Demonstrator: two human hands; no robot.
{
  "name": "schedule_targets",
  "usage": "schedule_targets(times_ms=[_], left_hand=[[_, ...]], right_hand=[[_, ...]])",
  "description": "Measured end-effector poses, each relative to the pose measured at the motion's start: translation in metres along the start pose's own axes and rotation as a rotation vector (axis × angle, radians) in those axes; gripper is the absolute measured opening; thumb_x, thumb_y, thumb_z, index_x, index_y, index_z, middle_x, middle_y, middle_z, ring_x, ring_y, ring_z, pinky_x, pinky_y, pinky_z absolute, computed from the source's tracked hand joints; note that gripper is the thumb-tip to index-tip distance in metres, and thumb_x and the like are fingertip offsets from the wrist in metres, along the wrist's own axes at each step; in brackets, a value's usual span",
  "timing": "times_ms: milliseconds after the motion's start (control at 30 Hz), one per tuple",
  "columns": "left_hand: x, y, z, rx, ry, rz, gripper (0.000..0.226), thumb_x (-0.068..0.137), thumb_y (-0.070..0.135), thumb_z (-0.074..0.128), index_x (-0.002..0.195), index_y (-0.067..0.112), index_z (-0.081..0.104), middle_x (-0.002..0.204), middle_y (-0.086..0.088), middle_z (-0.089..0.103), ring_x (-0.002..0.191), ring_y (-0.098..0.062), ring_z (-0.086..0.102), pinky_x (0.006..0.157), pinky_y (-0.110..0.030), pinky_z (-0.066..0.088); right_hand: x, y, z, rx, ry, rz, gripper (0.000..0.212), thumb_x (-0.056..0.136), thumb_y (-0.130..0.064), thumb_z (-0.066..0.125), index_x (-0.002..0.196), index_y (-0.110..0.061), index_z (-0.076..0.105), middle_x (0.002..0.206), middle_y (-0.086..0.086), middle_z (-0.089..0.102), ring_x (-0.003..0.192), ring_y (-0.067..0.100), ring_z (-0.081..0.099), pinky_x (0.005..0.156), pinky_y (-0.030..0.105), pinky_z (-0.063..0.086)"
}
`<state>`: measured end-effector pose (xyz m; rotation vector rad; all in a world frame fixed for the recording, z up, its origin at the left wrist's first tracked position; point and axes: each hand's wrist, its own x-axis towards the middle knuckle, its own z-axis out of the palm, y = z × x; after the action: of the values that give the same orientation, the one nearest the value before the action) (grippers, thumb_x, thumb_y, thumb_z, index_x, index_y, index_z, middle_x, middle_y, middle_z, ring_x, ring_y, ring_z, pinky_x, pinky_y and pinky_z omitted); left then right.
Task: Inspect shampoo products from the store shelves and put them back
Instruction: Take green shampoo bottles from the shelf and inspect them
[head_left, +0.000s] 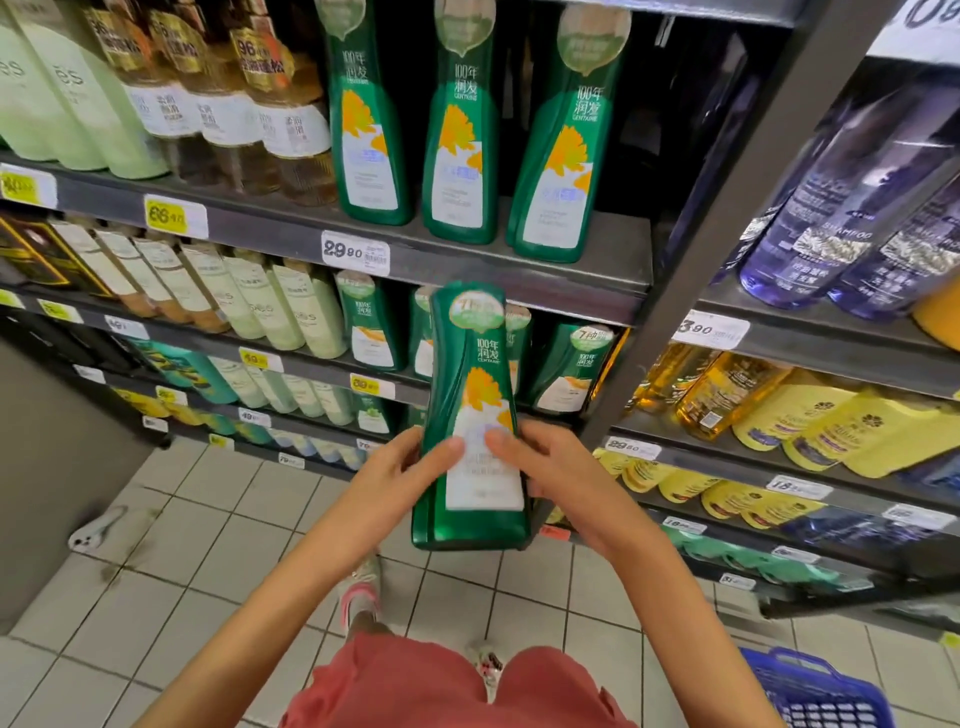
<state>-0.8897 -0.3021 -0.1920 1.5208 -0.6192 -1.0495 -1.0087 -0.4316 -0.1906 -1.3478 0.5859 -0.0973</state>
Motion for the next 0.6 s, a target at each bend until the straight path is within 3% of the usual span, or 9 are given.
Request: schedule_targets(times_ms=[33, 167, 267, 400, 467, 533, 600], left_hand=[[0.000, 0.000, 0.003, -0.096, -0.014, -0.107, 0.041, 0.075, 0.044, 0.057, 0.105, 0.018, 0.065, 0.097, 0.000, 0.074, 0.091, -0.015, 0.069, 0.067, -0.020, 0.055], [-0.001, 0.006, 0.006, -0.230, -0.025, -0.377, 0.030, 0.085, 0.043, 0.052, 0.094, 0.019, 0.067, 0.081, -0.004, 0.075, 0.066, -0.012, 0.071, 0.049, -0.022, 0.053], [-0.002, 0.005, 0.005, -0.235, -0.030, -0.394, 0.028, 0.090, 0.042, 0.048, 0.094, 0.020, 0.065, 0.079, -0.003, 0.075, 0.065, -0.013, 0.071, 0.049, -0.023, 0.054], [-0.005, -0.002, 0.004, -0.183, -0.018, -0.300, 0.029, 0.093, 0.034, 0.044, 0.107, 0.017, 0.063, 0.096, -0.003, 0.074, 0.082, -0.012, 0.071, 0.062, -0.020, 0.057], [-0.009, -0.009, 0.005, -0.094, 0.022, -0.184, 0.023, 0.093, 0.026, 0.047, 0.112, 0.019, 0.059, 0.102, 0.001, 0.072, 0.088, -0.008, 0.069, 0.066, -0.016, 0.055], [-0.008, -0.009, 0.007, 0.006, 0.050, -0.040, 0.022, 0.091, 0.016, 0.051, 0.111, 0.026, 0.055, 0.105, 0.007, 0.068, 0.089, 0.000, 0.066, 0.069, -0.011, 0.051], [0.000, -0.002, 0.013, 0.079, 0.055, 0.076, 0.031, 0.090, 0.010, 0.053, 0.114, 0.029, 0.050, 0.111, 0.009, 0.064, 0.094, 0.004, 0.063, 0.074, -0.009, 0.049]], right_hand=[[0.002, -0.001, 0.003, 0.056, 0.006, 0.068, 0.039, 0.087, -0.037, 0.060, 0.112, -0.008, 0.065, 0.106, 0.009, 0.072, 0.092, 0.017, 0.071, 0.069, 0.024, 0.058], [0.011, 0.002, 0.008, 0.125, 0.043, 0.247, 0.032, 0.091, -0.037, 0.057, 0.100, -0.009, 0.070, 0.107, 0.017, 0.071, 0.096, 0.027, 0.068, 0.088, 0.036, 0.053], [0.014, 0.004, 0.009, 0.094, 0.045, 0.262, 0.030, 0.091, -0.039, 0.057, 0.096, -0.012, 0.070, 0.105, 0.014, 0.071, 0.090, 0.023, 0.068, 0.076, 0.028, 0.056], [0.009, 0.010, 0.008, 0.033, 0.016, 0.188, 0.036, 0.093, -0.041, 0.052, 0.111, -0.013, 0.066, 0.110, 0.010, 0.071, 0.100, 0.023, 0.068, 0.076, 0.029, 0.058], [0.004, 0.018, 0.008, -0.020, 0.034, 0.075, 0.026, 0.095, -0.035, 0.051, 0.113, -0.020, 0.062, 0.112, 0.003, 0.070, 0.101, 0.018, 0.068, 0.074, 0.025, 0.057], [0.001, 0.026, 0.009, -0.023, 0.104, -0.070, 0.023, 0.094, -0.027, 0.052, 0.116, -0.026, 0.058, 0.114, -0.005, 0.068, 0.102, 0.011, 0.066, 0.082, 0.022, 0.055], [0.000, 0.027, 0.008, 0.005, 0.185, -0.194, 0.032, 0.090, -0.027, 0.054, 0.123, -0.028, 0.052, 0.115, -0.010, 0.067, 0.106, 0.006, 0.064, 0.088, 0.023, 0.052]])
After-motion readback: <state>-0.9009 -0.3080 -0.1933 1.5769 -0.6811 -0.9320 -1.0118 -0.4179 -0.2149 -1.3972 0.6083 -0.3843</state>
